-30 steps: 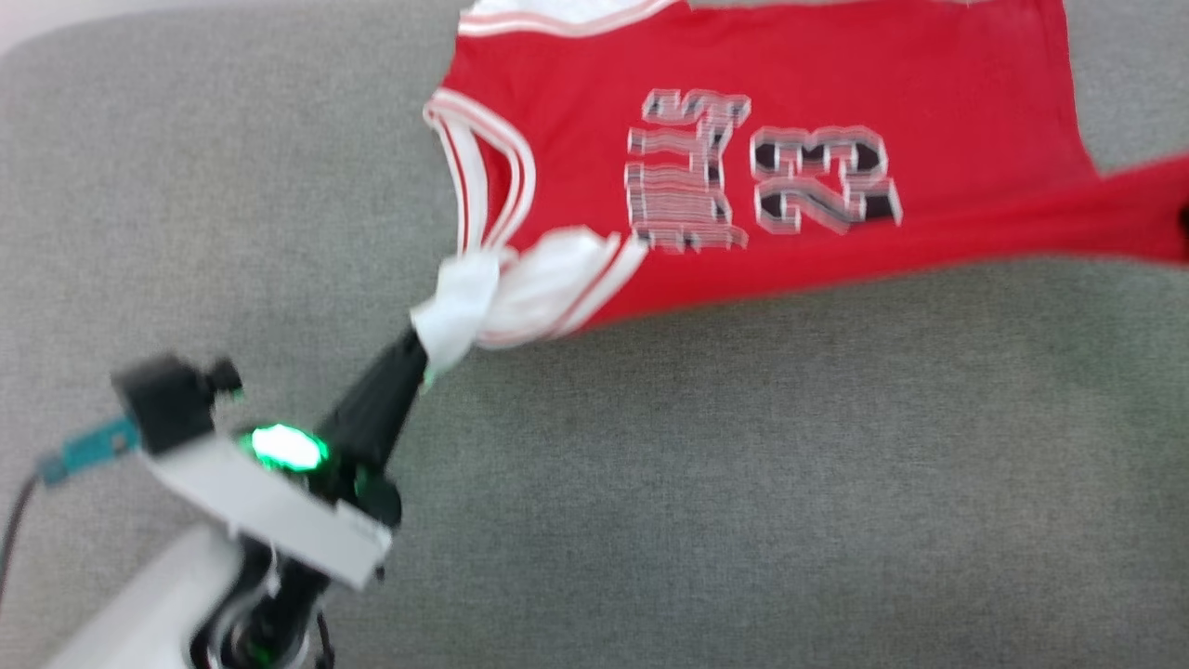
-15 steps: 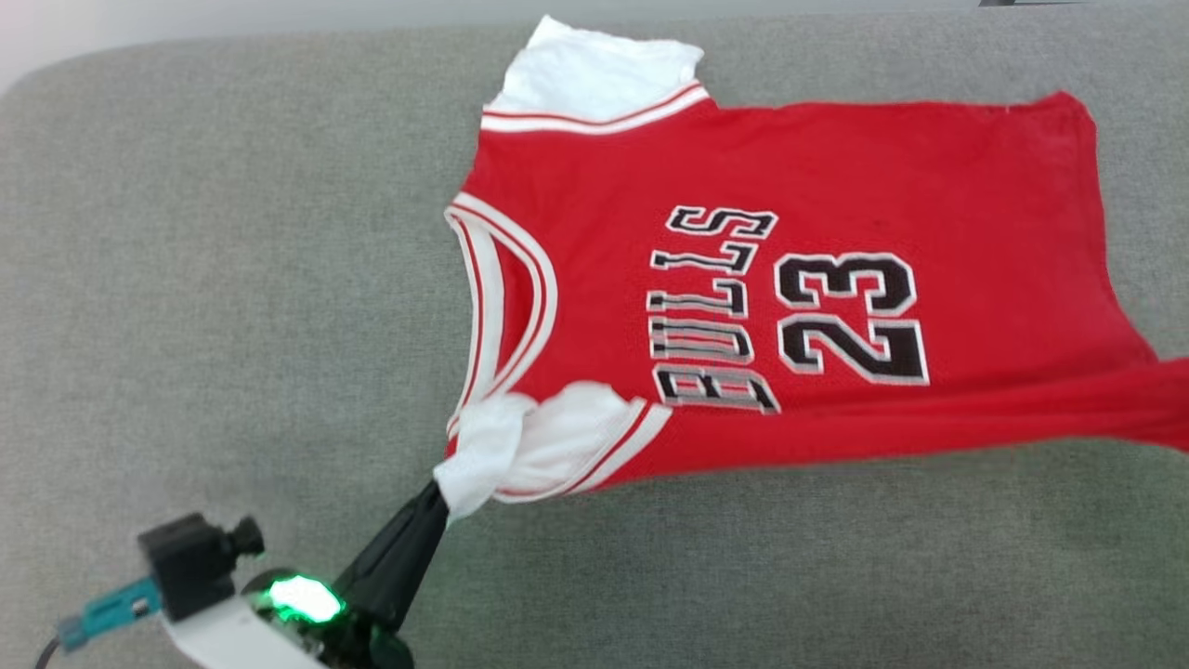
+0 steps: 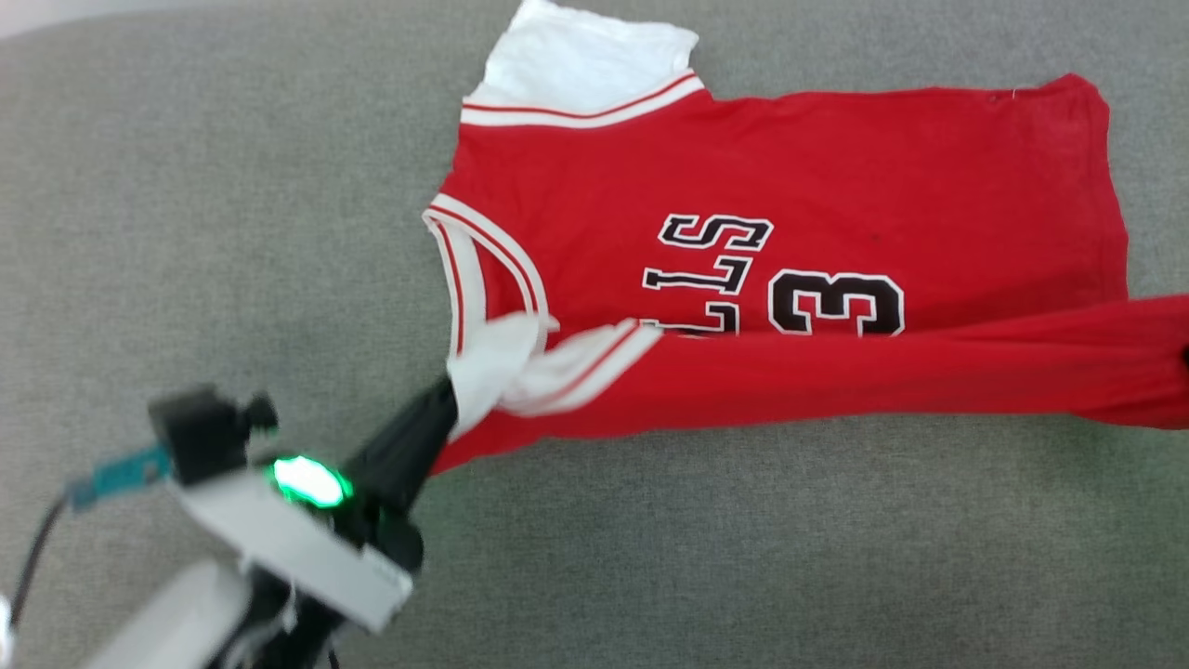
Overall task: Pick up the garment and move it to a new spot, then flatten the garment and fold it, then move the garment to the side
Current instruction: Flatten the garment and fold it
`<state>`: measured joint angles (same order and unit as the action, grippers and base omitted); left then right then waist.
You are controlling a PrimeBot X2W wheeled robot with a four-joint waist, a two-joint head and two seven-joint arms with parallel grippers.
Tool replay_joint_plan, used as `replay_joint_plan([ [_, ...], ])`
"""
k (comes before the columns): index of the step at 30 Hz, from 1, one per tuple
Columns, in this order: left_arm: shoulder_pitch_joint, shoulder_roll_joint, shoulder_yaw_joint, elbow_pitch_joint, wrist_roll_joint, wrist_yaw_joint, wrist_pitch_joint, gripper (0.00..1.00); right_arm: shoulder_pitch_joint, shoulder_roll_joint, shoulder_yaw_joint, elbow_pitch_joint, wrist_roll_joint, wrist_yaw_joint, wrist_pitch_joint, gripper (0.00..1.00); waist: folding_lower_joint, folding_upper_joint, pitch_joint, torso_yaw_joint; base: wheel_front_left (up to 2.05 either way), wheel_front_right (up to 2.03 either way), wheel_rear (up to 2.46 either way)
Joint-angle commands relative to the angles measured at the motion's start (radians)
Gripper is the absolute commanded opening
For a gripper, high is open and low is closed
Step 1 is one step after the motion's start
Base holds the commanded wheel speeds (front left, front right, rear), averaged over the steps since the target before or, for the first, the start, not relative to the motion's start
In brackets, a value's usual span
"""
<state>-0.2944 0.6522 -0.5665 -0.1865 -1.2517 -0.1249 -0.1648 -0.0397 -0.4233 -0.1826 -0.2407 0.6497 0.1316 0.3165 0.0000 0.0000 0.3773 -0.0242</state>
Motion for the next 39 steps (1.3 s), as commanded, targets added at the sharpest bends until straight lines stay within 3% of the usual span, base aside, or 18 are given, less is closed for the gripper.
replay_joint_plan([
  [1,-0.057,0.0,-0.005,0.037,0.001,-0.005,0.02,0.0,-0.032,-0.008,0.012,0.024,0.006,-0.002,-0.001,0.0,0.0,0.0,0.018,-0.006,0.0,0.0,0.0],
  [9,-0.27,-0.045,-0.087,0.208,-0.054,-0.006,0.106,0.0,-0.137,-0.013,0.063,0.163,0.017,-0.002,-0.003,0.0,0.0,0.0,0.065,-0.024,0.0,0.0,0.0],
  [27,-0.447,-0.11,-0.2,0.587,-0.087,-0.004,0.065,0.01,-0.285,0.009,0.163,0.411,-0.001,-0.002,-0.1,0.0,0.0,0.0,0.119,-0.036,0.0,0.0,0.0],
  [29,-0.464,-0.113,-0.224,0.63,-0.085,-0.003,0.079,0.12,-0.297,0.011,0.176,0.427,-0.003,-0.002,-0.103,0.0,0.0,0.0,0.116,-0.035,0.0,0.0,0.0],
  [31,-0.48,-0.115,-0.249,0.672,-0.081,-0.003,0.1,0.3,-0.302,0.012,0.189,0.443,-0.006,-0.002,-0.108,0.0,0.0,0.0,0.108,-0.035,0.0,0.0,0.0],
  [32,-0.491,-0.111,-0.263,0.689,-0.074,-0.003,0.109,0.4,-0.305,0.01,0.197,0.448,-0.008,-0.002,-0.109,0.05,0.0,0.0,0.103,-0.035,0.0,0.0,0.0],
  [33,-0.5,-0.108,-0.275,0.705,-0.069,-0.003,0.116,0.57,-0.308,0.008,0.206,0.451,-0.011,-0.002,-0.111,0.24,0.0,0.0,0.096,-0.034,0.0,0.0,0.0],
  [34,-0.511,-0.102,-0.287,0.713,-0.062,-0.001,0.122,1.0,-0.311,0.007,0.214,0.453,-0.011,-0.002,-0.116,0.38,0.0,0.0,0.089,-0.034,0.0,0.0,0.0],
  [35,-0.521,-0.097,-0.294,0.717,-0.062,-0.001,0.123,1.0,-0.313,0.006,0.216,0.454,-0.013,-0.002,-0.122,0.5,0.0,0.0,0.08,-0.034,0.0,0.0,0.0],
  [36,-0.527,-0.094,-0.299,0.715,-0.066,-0.001,0.124,1.0,-0.315,0.005,0.216,0.456,-0.014,-0.002,-0.127,0.85,0.0,0.0,0.07,-0.033,0.0,0.0,0.0],
  [37,-0.539,-0.091,-0.305,0.71,-0.062,-0.001,0.122,1.0,-0.315,0.005,0.215,0.456,-0.014,-0.002,-0.133,1.0,0.0,0.0,0.059,-0.032,0.0,0.0,0.0],
  [39,-0.579,-0.069,-0.323,0.687,-0.046,-0.005,0.125,1.0,-0.302,0.002,0.213,0.452,-0.014,-0.002,-0.141,1.0,0.0,0.0,0.018,-0.025,0.0,0.0,0.0],
])
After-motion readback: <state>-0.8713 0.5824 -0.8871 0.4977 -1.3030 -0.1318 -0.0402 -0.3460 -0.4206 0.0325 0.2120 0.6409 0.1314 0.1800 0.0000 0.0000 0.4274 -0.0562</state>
